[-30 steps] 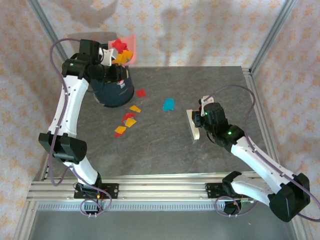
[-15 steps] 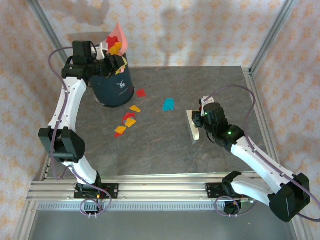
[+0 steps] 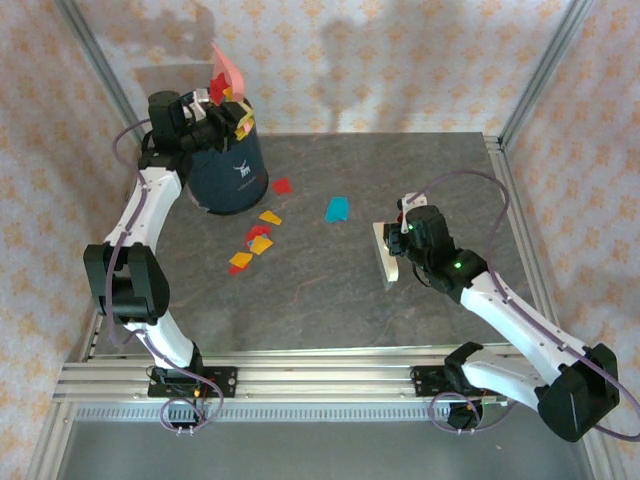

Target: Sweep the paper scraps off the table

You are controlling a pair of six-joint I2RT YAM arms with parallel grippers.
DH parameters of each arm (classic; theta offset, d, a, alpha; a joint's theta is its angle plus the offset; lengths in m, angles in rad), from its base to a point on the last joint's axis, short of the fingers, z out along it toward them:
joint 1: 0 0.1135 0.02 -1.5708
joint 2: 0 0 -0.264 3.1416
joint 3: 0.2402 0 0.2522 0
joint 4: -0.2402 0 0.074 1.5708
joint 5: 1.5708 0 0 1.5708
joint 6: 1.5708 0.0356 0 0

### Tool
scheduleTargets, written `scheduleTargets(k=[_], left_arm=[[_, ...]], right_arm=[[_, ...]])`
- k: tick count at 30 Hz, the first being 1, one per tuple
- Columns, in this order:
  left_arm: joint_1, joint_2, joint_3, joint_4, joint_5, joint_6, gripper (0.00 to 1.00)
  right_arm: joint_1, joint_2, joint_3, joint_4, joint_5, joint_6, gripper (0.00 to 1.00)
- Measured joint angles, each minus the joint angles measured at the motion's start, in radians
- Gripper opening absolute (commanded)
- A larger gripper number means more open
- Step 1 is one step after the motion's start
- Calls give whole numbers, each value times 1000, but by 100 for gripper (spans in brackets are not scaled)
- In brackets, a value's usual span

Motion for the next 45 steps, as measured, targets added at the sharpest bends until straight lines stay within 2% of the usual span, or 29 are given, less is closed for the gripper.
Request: scheduleTargets(k=[13,20,32,38,45], left_arm=[[0,4,-133,362,-6,-318,0],[0,24,-191,599,-35,-532,0],[-21,32,-287,842,-120,-773,0],[-47,37,-311,935,-162,-789,0],[-51,37,-319,953,-170,-789,0]], right_arm=[[0,27,0,0,-16,8,0],[0,28,0,1,-16,8,0],[0,29,0,1,-16,16,0],[0,29,0,0,-16,19,0],[0,28,0,1,-16,23,0]])
